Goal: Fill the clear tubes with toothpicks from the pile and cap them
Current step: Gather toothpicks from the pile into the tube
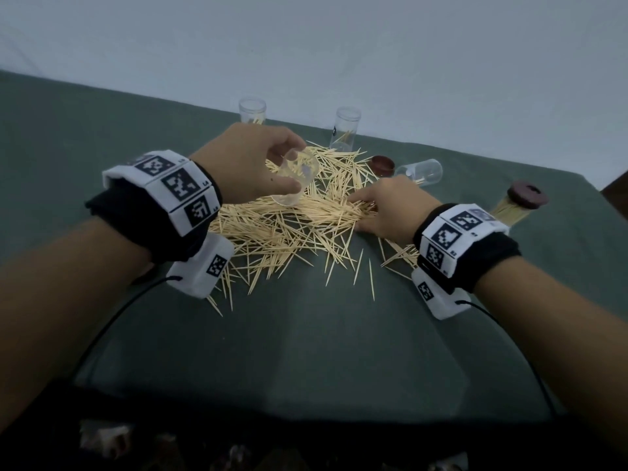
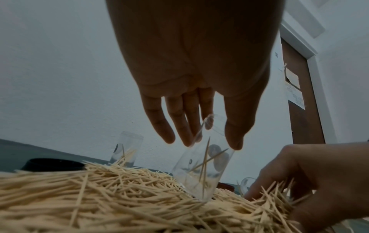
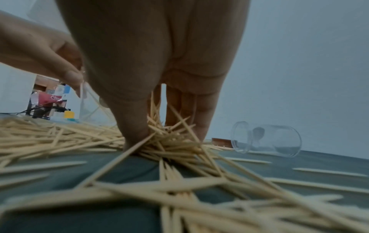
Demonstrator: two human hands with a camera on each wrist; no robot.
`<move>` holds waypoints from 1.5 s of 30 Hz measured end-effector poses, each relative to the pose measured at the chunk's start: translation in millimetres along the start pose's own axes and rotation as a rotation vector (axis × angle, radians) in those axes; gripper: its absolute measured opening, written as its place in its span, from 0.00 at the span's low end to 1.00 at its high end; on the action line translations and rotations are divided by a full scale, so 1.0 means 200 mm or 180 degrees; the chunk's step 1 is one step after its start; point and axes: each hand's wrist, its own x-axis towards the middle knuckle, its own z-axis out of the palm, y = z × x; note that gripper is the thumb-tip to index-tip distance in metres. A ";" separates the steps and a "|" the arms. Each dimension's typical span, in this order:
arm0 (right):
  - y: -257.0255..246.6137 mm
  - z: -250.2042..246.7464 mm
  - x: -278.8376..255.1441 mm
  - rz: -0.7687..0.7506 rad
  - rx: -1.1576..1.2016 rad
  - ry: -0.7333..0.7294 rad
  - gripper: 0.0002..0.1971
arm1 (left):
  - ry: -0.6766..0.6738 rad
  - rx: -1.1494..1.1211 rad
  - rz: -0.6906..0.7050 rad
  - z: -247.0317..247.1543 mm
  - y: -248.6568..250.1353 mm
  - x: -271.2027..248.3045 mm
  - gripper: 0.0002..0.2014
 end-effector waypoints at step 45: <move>0.05 -0.03 -0.03 0.0227 0.0537 0.0198 0.21 | 0.0095 0.0069 0.0002 0.00 0.01 -0.01 0.28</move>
